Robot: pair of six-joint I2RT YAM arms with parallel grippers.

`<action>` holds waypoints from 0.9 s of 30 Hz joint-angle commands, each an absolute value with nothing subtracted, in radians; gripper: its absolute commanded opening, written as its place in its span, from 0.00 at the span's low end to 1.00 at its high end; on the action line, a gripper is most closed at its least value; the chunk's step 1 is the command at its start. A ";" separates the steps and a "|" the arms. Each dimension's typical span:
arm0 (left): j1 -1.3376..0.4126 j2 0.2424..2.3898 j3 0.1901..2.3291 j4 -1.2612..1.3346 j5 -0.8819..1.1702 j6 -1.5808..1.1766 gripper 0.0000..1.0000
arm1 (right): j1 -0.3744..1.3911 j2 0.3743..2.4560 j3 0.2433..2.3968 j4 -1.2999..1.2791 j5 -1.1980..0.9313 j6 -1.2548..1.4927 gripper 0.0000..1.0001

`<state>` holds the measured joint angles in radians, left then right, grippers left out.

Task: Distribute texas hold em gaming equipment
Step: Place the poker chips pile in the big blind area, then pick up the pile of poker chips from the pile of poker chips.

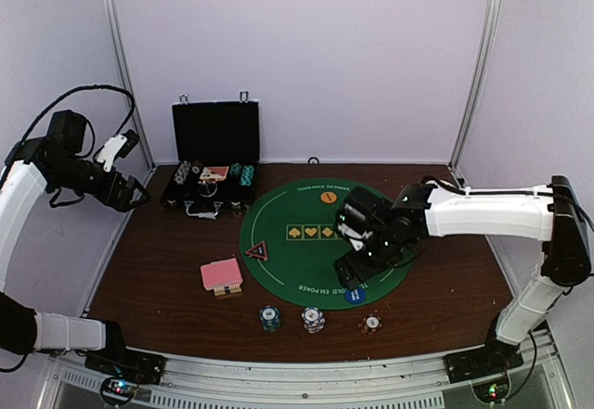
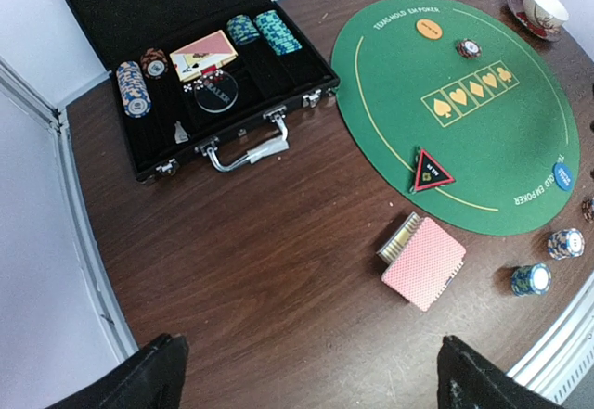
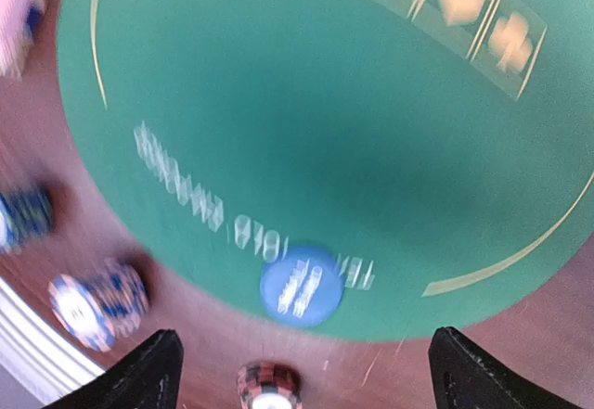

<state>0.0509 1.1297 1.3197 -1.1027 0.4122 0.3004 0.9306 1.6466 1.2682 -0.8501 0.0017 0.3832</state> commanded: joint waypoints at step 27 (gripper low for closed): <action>0.057 1.136 1.383 -1.117 0.452 0.311 0.98 | 1.100 1.625 0.929 -0.725 -0.106 0.564 0.69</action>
